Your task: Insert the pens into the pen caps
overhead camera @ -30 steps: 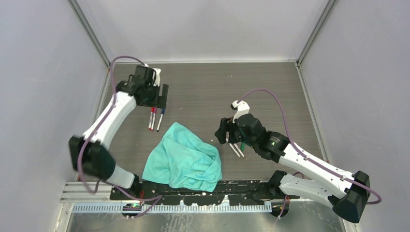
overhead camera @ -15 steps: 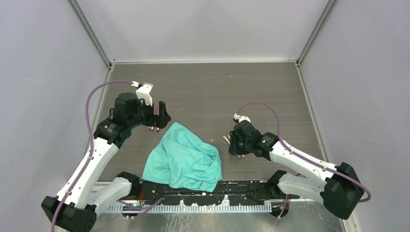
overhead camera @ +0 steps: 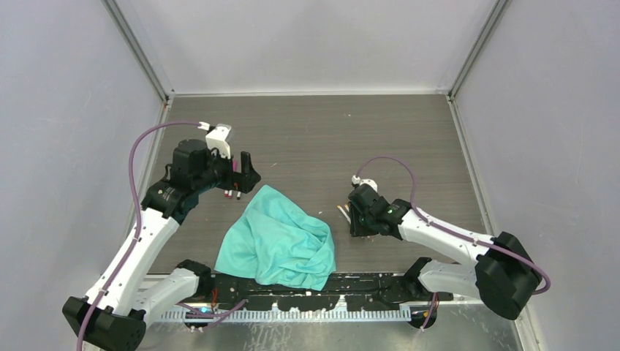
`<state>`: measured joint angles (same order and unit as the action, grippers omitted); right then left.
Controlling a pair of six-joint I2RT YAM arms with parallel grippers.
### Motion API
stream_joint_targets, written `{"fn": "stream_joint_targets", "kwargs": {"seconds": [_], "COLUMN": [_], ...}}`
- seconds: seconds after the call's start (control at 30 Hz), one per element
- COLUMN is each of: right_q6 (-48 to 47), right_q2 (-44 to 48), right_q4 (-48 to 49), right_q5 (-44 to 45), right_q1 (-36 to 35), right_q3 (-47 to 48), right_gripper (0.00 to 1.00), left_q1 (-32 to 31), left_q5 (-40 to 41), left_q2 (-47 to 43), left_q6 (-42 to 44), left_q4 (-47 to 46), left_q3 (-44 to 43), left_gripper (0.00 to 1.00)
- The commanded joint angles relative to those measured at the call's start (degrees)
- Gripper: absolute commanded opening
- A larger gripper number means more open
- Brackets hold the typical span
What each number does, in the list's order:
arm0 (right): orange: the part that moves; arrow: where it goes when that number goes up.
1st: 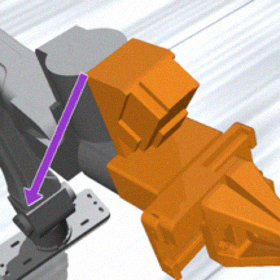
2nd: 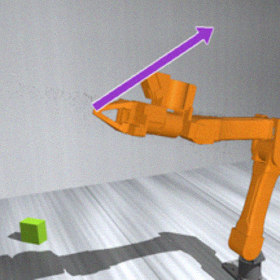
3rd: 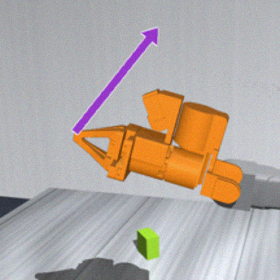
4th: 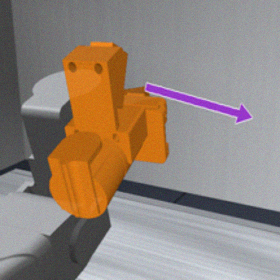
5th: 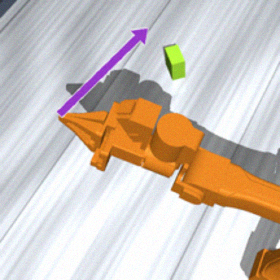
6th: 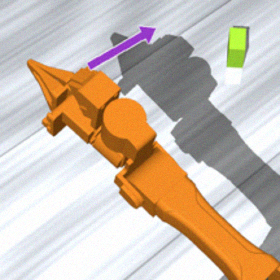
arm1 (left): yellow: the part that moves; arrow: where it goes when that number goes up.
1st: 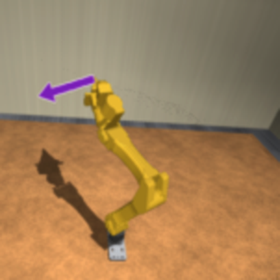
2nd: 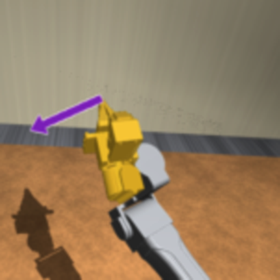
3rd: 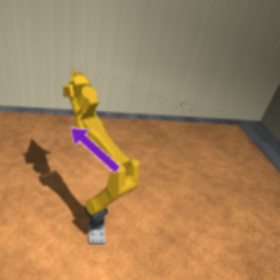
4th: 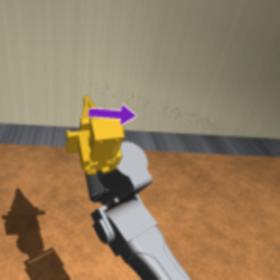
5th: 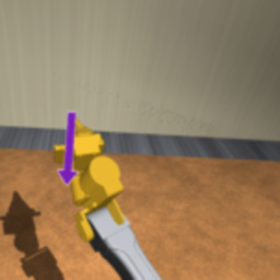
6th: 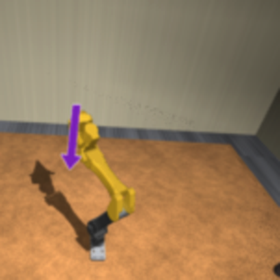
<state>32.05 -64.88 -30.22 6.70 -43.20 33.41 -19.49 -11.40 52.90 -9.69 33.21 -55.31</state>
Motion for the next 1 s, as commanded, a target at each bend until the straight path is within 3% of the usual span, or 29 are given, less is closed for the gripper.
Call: {"fn": "stream_joint_targets", "kwargs": {"seconds": [0.0, 0.63, 0.97], "right_q6": [0.55, -1.05, -0.14], "right_q2": [-2.00, -6.26, -1.36], "right_q4": [3.22, 5.71, 1.93], "right_q5": [2.39, 2.83, 5.01], "right_q1": [-0.37, -2.26, -4.57], "right_q3": [-0.05, 0.17, 2.74], "right_gripper": [0.36, 0.31, 0.33], "left_q1": [0.14, 0.14, 0.06], "left_q5": [-0.87, -1.34, -1.38], "left_q2": [-0.05, 0.53, 0.11], "left_q6": [-0.18, -0.13, -0.20], "left_q4": [-2.78, -2.86, -2.88], "left_q3": [-0.50, -0.50, -0.32], "left_gripper": [0.98, 0.98, 0.98]}}
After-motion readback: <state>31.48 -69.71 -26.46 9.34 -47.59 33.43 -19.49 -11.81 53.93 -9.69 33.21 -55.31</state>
